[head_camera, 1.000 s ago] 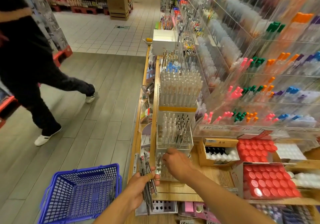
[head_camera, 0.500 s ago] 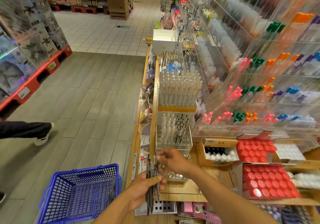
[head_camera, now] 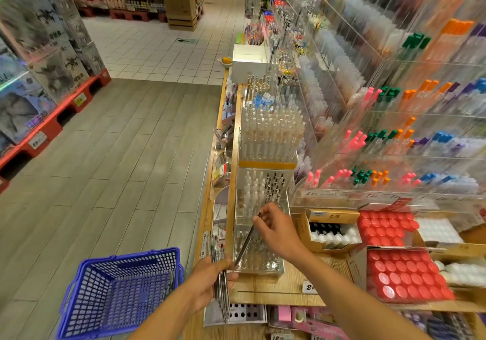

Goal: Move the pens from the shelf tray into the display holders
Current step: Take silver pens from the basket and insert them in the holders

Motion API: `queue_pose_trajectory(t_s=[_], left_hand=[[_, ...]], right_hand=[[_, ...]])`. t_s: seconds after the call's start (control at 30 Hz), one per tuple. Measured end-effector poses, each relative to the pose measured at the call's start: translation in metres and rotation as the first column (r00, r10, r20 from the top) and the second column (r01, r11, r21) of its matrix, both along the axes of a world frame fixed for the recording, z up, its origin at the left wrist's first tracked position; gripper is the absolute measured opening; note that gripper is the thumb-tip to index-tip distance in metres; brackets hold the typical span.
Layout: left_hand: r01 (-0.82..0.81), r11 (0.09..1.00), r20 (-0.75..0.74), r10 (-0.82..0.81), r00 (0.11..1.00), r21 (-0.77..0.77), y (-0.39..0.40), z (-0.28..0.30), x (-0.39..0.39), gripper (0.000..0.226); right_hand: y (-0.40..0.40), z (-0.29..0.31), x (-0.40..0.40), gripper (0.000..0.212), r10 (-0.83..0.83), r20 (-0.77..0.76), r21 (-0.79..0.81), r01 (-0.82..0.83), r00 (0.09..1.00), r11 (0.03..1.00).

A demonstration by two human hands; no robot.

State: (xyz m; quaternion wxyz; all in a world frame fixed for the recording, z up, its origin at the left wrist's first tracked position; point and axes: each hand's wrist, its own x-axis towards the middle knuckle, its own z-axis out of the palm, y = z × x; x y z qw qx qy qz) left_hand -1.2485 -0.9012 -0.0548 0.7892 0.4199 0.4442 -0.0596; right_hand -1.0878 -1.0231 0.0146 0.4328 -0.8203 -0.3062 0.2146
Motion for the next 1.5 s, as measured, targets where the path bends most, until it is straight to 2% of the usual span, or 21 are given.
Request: queue_pose_trajectory(t_s=[0.07,0.17,0.33,0.47,0.8,1.03,1.27,1.4,1.47,1.5], left_hand=[[-0.013,1.0,-0.012,0.012,1.0,-0.016,0.001,-0.002,-0.001,0.024],[-0.028,0.999,-0.022,0.028,0.999,-0.03,0.001,-0.006,-0.003,0.023],[-0.034,0.998,-0.018,0.033,0.999,-0.047,-0.002,-0.005,-0.002,0.025],[-0.03,0.998,-0.009,0.03,1.0,-0.048,-0.002,-0.001,-0.002,0.024],[-0.021,0.999,-0.003,0.021,1.0,-0.044,-0.001,0.002,-0.003,0.022],[-0.02,0.999,0.0,0.02,1.0,-0.035,-0.002,0.004,-0.001,0.024],[-0.014,1.0,0.039,0.015,0.999,-0.025,-0.003,0.006,-0.001,0.027],[-0.013,0.999,0.074,0.015,0.997,-0.03,-0.004,0.009,-0.002,0.031],[0.001,0.999,0.092,0.002,0.996,-0.039,-0.004,0.011,-0.002,0.033],[0.014,0.999,0.1,-0.01,0.995,-0.042,-0.004,0.012,-0.002,0.034]], right_hand=[[0.0,0.001,-0.002,0.011,0.048,0.077,0.011,-0.049,0.996,0.999],[0.001,-0.003,-0.005,0.014,0.157,0.209,-0.064,-0.147,0.965,0.987],[0.003,-0.016,-0.01,0.015,0.342,0.398,-0.193,-0.286,0.851,0.938],[0.003,-0.026,-0.011,0.019,0.393,0.41,-0.224,-0.327,0.823,0.918],[0.007,-0.045,-0.005,0.018,0.398,0.401,-0.254,-0.317,0.825,0.914],[0.012,-0.057,-0.011,0.005,0.423,0.491,-0.303,-0.306,0.761,0.902],[0.022,-0.054,-0.021,0.01,0.43,0.569,-0.383,-0.237,0.701,0.893],[0.021,-0.047,-0.022,0.011,0.403,0.612,-0.347,-0.227,0.681,0.91],[0.016,-0.045,-0.023,0.015,0.39,0.586,-0.311,-0.246,0.711,0.918],[0.012,-0.044,-0.024,0.017,0.367,0.525,-0.29,-0.244,0.768,0.926]])
